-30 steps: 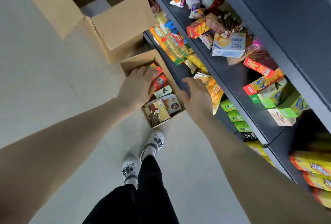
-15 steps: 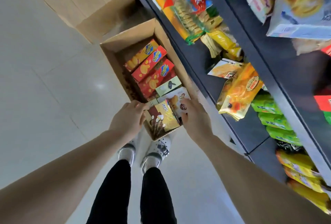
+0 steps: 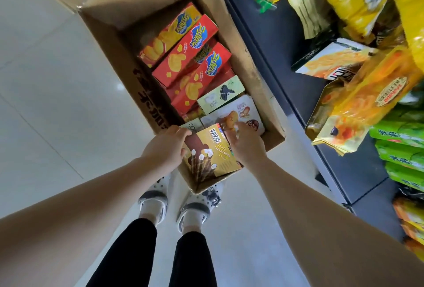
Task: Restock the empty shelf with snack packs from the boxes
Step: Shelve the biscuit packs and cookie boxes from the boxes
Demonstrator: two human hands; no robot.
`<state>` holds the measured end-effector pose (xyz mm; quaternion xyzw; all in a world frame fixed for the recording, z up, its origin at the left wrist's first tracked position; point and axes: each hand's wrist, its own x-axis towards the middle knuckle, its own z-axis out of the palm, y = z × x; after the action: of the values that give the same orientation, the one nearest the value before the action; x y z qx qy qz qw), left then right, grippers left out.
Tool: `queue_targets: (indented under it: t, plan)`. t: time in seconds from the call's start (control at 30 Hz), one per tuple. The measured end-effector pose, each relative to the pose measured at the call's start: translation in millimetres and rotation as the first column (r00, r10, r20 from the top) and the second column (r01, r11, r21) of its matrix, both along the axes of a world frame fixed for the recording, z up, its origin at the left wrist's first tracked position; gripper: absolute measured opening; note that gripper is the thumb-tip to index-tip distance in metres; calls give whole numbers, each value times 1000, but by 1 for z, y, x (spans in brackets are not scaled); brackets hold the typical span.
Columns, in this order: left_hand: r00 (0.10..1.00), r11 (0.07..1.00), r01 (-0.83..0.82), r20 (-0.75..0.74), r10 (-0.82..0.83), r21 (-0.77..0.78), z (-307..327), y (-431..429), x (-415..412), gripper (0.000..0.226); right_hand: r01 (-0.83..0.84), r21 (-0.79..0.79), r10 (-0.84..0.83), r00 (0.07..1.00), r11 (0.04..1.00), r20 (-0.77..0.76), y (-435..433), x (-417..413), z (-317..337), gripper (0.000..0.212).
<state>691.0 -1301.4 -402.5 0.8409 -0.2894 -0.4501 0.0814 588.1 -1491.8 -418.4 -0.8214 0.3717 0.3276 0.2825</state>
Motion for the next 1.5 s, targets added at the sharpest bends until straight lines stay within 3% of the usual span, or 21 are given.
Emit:
queue_targets:
  t: [0.17, 0.43, 0.57, 0.63, 0.73, 0.8, 0.93, 1.03, 1.13, 1.3, 1.37, 1.43, 1.5]
  plan:
    - [999, 999, 2, -33, -1, 32, -27, -7, -3, 55, 72, 130, -76, 997, 989, 20, 13, -18, -22, 61]
    - [991, 998, -11, -136, 19, 58, -42, -16, -5, 70, 96, 174, -113, 989, 980, 91, 12, -25, -33, 37]
    - [973, 994, -112, -201, 113, 15, -43, -20, 1, 64, 131, 262, -171, 976, 956, 136, 9, -22, -29, 51]
    - [955, 986, -165, -251, 161, 6, -44, -18, 7, 75, 133, 303, -188, 969, 944, 158, 9, -17, -26, 56]
    - [923, 969, -245, -314, 222, -38, -46, -14, 23, 71, 200, 362, -274, 947, 910, 165, 4, -2, -21, 47]
    - [907, 948, -308, -329, 265, -86, -40, -14, 34, 62, 229, 311, -290, 943, 923, 166, -8, 9, -18, 39]
    - [837, 861, -489, -355, 417, -140, -31, -8, 51, 46, 308, 119, -323, 937, 944, 135, -40, 17, -26, 34]
    - [789, 780, -595, -327, 520, -195, -29, -5, 62, 38, 167, 27, -168, 985, 986, 38, -48, 15, -28, 34]
    - [717, 693, -694, -277, 640, -194, -31, -8, 67, 47, 95, 21, -94, 995, 995, -22, -47, 14, -28, 41]
    - [592, 561, -805, -325, 737, -194, -36, -13, 77, 67, 40, 59, -41, 999, 997, 16, -33, 18, -36, 43]
    - [497, 454, -868, -326, 804, -203, -37, -16, 86, 58, 24, 154, -36, 997, 988, 73, -23, 22, -41, 42]
    - [422, 373, -905, -334, 842, -204, -38, -18, 96, 53, -88, 107, 72, 987, 990, 143, -17, 29, -47, 47]
    - [413, 368, -909, -309, 857, -195, -44, -16, 104, 54, -219, 5, 216, 968, 976, 127, -15, 33, -55, 57]
